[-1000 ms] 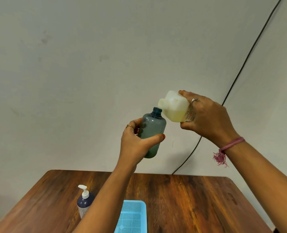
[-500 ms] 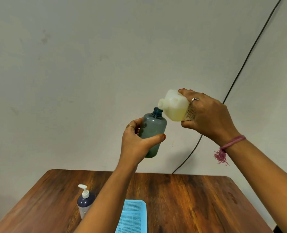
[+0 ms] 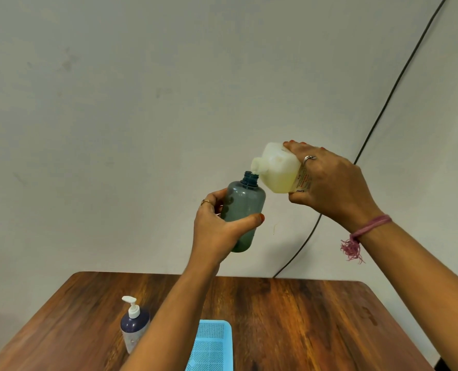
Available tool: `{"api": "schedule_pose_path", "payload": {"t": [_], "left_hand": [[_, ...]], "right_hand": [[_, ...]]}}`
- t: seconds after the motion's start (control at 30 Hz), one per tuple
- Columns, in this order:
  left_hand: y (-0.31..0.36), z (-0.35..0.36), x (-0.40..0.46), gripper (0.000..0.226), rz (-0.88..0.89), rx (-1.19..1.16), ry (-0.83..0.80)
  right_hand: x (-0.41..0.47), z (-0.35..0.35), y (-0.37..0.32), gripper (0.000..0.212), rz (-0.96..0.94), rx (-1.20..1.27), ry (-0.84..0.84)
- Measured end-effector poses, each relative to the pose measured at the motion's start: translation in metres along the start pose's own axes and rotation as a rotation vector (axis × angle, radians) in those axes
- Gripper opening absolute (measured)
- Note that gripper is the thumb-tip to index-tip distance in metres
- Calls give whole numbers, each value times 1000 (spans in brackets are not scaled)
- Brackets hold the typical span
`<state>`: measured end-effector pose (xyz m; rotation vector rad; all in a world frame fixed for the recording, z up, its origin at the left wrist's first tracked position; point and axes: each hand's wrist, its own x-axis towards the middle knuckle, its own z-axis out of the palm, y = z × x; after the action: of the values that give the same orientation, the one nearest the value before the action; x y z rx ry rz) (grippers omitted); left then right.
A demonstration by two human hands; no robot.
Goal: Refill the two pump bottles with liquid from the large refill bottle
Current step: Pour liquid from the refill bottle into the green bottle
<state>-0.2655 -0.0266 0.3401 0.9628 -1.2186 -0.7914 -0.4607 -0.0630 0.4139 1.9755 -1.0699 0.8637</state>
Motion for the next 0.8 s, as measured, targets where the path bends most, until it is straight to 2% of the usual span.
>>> {"api": "schedule_pose_path", "payload": {"t": [0.8], "left_hand": [[-1, 1, -1, 71, 6, -17, 0]], "right_hand": [[-1, -1, 0, 87, 1, 7, -9]]}}
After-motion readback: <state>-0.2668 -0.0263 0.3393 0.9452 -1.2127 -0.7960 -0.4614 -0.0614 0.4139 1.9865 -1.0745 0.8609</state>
